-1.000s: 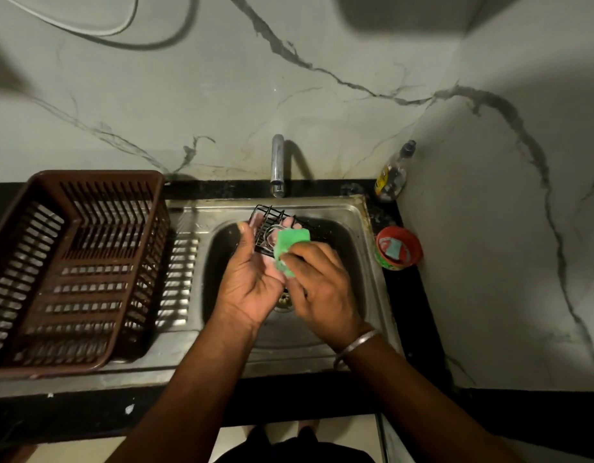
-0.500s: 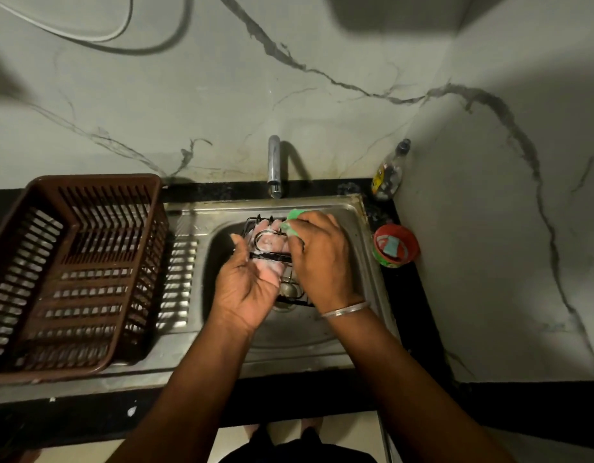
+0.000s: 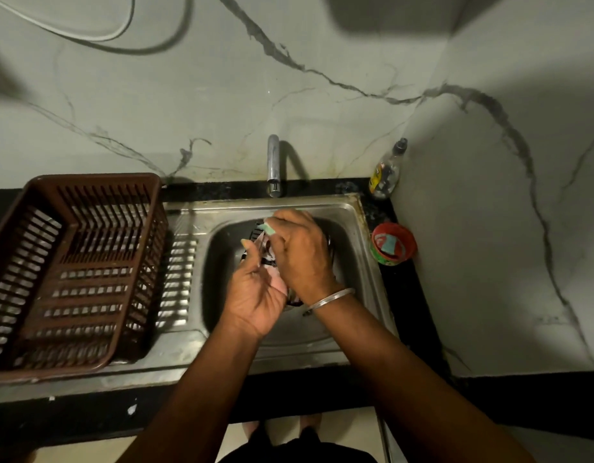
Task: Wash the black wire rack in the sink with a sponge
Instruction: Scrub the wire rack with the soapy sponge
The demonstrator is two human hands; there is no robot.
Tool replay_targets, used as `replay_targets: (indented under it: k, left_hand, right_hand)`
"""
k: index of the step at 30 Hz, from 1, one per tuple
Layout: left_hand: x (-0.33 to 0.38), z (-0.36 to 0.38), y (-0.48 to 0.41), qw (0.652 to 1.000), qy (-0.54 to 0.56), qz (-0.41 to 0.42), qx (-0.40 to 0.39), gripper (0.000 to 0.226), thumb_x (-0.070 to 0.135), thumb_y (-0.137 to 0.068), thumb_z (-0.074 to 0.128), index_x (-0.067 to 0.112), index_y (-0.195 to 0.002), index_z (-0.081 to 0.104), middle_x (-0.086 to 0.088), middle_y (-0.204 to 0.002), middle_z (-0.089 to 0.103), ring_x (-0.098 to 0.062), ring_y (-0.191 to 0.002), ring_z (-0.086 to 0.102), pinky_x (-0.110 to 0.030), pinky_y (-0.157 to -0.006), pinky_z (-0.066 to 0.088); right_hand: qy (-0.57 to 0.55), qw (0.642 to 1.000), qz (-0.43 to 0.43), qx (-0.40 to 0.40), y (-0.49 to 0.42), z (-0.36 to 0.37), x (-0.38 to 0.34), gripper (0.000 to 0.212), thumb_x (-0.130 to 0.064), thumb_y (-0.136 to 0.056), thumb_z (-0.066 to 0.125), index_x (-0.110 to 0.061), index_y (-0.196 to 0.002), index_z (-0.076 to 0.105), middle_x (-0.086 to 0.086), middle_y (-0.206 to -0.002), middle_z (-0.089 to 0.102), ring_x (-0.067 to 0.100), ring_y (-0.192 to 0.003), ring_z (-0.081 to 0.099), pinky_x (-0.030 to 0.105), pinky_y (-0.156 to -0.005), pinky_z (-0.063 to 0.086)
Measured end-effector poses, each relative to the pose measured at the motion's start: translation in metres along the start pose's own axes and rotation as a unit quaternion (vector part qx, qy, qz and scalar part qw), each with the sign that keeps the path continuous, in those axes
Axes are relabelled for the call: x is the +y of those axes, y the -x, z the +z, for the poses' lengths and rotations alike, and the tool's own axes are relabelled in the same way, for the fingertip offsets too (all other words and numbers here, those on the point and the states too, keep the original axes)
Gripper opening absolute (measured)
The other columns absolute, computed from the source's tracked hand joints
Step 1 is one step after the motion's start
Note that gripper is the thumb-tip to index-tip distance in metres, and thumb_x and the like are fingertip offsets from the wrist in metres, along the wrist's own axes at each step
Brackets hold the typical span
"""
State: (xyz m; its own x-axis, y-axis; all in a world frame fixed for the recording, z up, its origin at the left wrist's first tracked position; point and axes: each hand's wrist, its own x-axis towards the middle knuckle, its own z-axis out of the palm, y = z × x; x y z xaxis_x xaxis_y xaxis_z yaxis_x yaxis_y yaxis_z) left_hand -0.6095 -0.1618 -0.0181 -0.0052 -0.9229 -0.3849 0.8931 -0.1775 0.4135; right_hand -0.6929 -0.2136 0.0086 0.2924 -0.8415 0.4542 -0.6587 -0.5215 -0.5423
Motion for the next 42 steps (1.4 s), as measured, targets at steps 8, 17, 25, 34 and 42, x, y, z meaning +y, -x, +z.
replay_targets:
  k: [8, 17, 25, 34, 42]
  left_hand:
    - [0.009, 0.002, 0.000, 1.000, -0.021, 0.013, -0.005, 0.049, 0.047, -0.112, 0.041, 0.009, -0.132, 0.065, -0.016, -0.130, 0.068, -0.028, -0.122, 0.067, -0.043, -0.097, 0.063]
    - [0.022, 0.004, -0.003, 0.998, 0.047, 0.026, 0.018, 0.065, 0.045, -0.111, 0.043, 0.002, -0.159, 0.043, -0.027, -0.155, 0.054, -0.036, -0.142, 0.056, -0.050, -0.115, 0.050]
    - [0.028, 0.006, -0.010, 0.997, 0.073, 0.026, 0.025, 0.066, 0.046, -0.109, 0.047, 0.007, -0.162, 0.041, -0.026, -0.160, 0.048, -0.040, -0.147, 0.051, -0.053, -0.114, 0.049]
    - [0.031, 0.006, -0.012, 0.994, 0.087, 0.051, 0.041, 0.065, 0.047, -0.100, 0.052, 0.007, -0.152, 0.050, -0.024, -0.155, 0.056, -0.042, -0.138, 0.060, -0.061, -0.108, 0.051]
    - [0.033, 0.002, -0.019, 0.990, 0.116, 0.064, 0.046, 0.059, 0.051, -0.109, 0.043, 0.009, -0.150, 0.052, -0.025, -0.153, 0.058, -0.041, -0.140, 0.058, -0.059, -0.121, 0.037]
  right_hand:
    - [-0.007, 0.999, -0.026, 0.027, -0.003, -0.012, 0.003, 0.027, -0.009, -0.098, 0.056, -0.001, -0.112, 0.077, 0.015, -0.112, 0.075, 0.029, -0.105, 0.071, 0.038, -0.093, 0.059]
    - [0.040, 0.994, -0.095, -0.038, 0.021, -0.030, 0.034, 0.034, -0.004, -0.095, 0.055, -0.005, -0.122, 0.076, 0.014, -0.130, 0.072, 0.025, -0.125, 0.067, 0.042, -0.110, 0.053]
    - [0.061, 0.989, -0.138, 0.000, 0.028, -0.039, 0.056, 0.031, -0.006, -0.096, 0.055, -0.003, -0.118, 0.077, 0.017, -0.128, 0.072, 0.029, -0.124, 0.068, 0.046, -0.110, 0.052]
    - [-0.027, 0.995, -0.068, 0.061, 0.038, -0.040, 0.058, 0.033, -0.003, -0.096, 0.052, 0.000, -0.116, 0.078, 0.016, -0.124, 0.074, 0.027, -0.119, 0.070, 0.048, -0.106, 0.054]
    - [-0.012, 0.994, -0.016, 0.107, 0.059, -0.029, 0.041, 0.030, -0.007, -0.099, 0.057, -0.004, -0.123, 0.076, 0.014, -0.128, 0.073, 0.023, -0.122, 0.069, 0.042, -0.105, 0.056]
